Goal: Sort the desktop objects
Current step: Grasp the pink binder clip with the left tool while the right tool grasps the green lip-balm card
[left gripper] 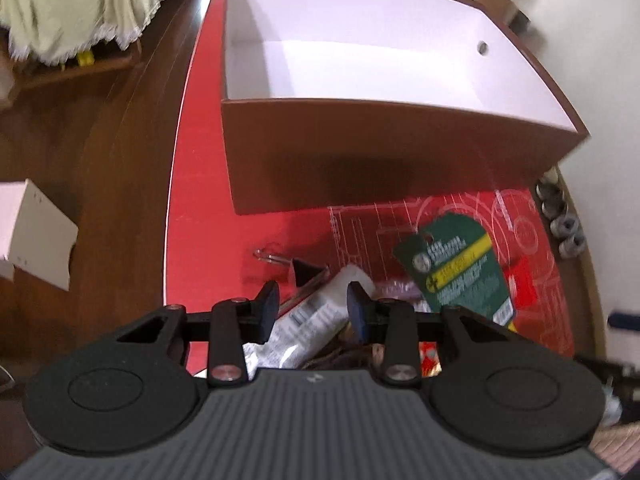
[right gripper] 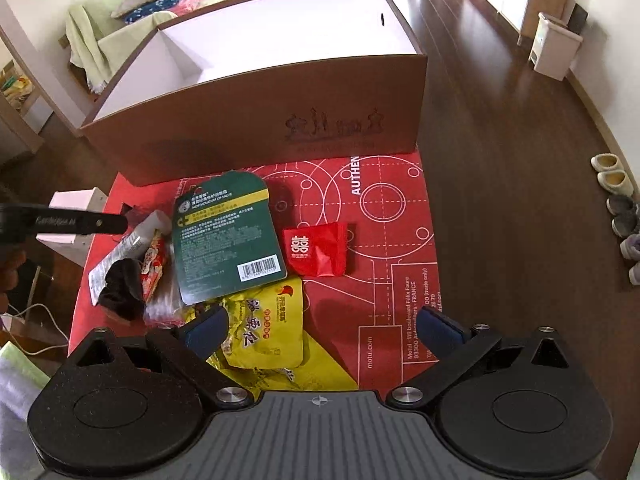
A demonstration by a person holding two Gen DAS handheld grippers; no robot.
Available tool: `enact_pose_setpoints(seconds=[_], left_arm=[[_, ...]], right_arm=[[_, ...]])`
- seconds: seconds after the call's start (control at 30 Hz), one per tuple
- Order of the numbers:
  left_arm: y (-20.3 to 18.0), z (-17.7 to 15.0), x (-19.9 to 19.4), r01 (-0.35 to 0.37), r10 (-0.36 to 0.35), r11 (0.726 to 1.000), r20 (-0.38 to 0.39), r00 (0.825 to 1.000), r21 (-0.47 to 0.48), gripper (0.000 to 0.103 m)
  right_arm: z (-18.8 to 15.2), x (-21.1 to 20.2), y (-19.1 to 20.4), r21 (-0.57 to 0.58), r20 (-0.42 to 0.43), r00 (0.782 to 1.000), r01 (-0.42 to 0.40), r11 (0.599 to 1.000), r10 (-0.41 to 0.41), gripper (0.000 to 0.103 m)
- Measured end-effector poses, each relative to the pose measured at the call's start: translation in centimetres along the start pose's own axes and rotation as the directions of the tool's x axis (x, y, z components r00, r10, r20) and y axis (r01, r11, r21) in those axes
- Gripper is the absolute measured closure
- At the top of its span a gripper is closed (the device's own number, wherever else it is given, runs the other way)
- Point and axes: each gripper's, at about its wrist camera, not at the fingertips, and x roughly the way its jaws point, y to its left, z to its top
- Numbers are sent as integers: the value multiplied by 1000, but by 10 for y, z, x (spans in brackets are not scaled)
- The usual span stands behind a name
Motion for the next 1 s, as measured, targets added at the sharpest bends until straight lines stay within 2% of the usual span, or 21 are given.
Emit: enact_pose_setpoints(seconds=[0.1, 0.2, 0.3, 0.7, 1.0], left_arm=[[3, 4, 6, 5, -6, 999, -5, 1000, -44, 72], [5, 8, 11, 1, -2, 998, -9, 1000, -69, 82], [8, 11, 14, 10, -10, 996, 0, 1000, -92, 83], [4, 12, 16, -4, 4, 1000, 0, 1000, -31, 83], [-3, 12, 17, -21, 21, 1000, 30, 999, -2, 83]], right_arm=[[1, 2, -2, 15, -5, 1000, 4, 1000, -4, 0], [1, 3, -4, 26, -12, 1000, 10, 1000, -10, 0], [2, 5, -6, 35, -20, 1000, 16, 999, -15, 0], [22, 15, 4, -9, 9, 1000, -27, 1000, 28, 0], [32, 23, 16, -71, 38, 997, -65, 995, 68, 0]])
